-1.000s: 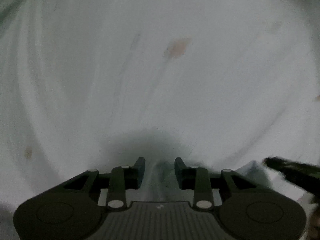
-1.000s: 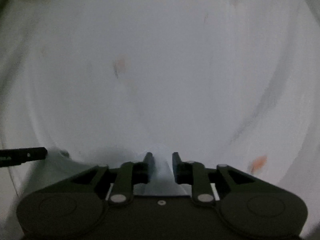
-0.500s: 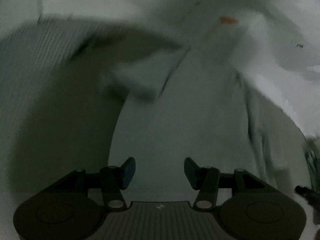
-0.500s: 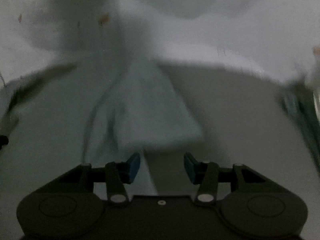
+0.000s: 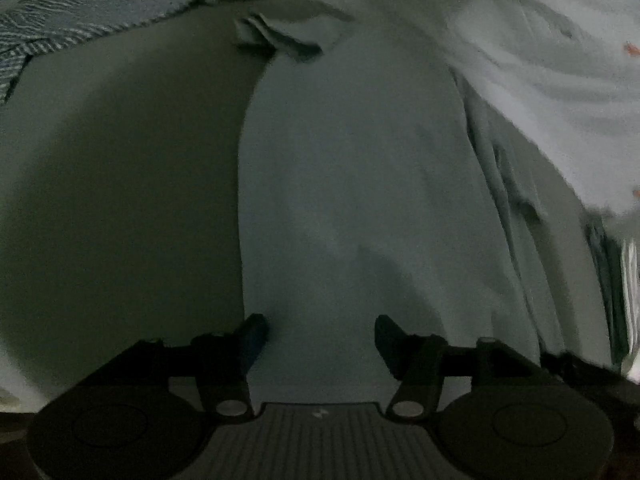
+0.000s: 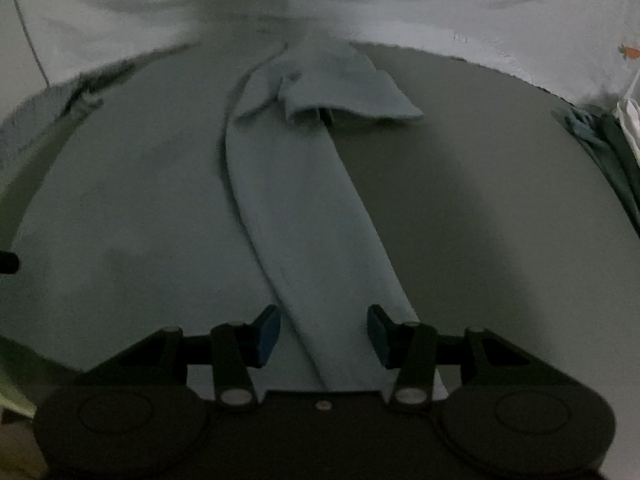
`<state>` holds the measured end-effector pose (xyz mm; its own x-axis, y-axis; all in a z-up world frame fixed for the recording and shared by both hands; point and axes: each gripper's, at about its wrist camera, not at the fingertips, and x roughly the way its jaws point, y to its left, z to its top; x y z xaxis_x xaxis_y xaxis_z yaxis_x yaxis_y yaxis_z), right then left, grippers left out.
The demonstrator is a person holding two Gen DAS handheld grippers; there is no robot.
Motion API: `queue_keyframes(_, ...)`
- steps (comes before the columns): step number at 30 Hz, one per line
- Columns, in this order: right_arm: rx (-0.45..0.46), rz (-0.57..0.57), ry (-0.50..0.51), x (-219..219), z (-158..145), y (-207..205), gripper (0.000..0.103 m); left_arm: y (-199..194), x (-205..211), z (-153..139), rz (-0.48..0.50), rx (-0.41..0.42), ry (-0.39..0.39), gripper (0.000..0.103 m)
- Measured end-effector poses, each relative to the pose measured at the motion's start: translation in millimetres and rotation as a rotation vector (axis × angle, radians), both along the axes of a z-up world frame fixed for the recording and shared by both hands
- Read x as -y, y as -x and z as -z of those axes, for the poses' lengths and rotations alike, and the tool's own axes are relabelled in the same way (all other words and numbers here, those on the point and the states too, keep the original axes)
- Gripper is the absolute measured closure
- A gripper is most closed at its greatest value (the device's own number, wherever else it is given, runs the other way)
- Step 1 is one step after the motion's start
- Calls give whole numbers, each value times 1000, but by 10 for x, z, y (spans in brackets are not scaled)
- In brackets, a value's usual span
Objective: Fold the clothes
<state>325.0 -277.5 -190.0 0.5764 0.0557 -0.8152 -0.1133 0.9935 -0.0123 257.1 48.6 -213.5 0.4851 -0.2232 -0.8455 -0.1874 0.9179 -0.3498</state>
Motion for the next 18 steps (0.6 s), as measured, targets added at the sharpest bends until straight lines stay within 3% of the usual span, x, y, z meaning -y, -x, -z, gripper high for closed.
queue_keyframes(4, 7, 6, -10, 45, 46, 95, 54, 77, 63, 33, 15, 6, -41, 42)
queue_keyframes(6, 11, 14, -13, 56, 63, 119, 63, 69, 92, 29, 16, 9, -61, 44)
queue_keyframes(8, 13, 30, -27, 75, 64, 130, 72, 89, 129, 15, 16, 12, -100, 56)
queue_keyframes(11, 13, 46, -107, 164, 59, 109, 98, 165, 133, 6, -12, 22, -131, 82)
queue_keyframes(14, 17, 80, -184, 269, 23, 95, 99, 218, 10, 25, -87, 32, -47, 96)
queue_keyframes(18, 97, 165, -314, 540, -247, 204, 100, 293, -57, -183, -138, 77, -45, 98)
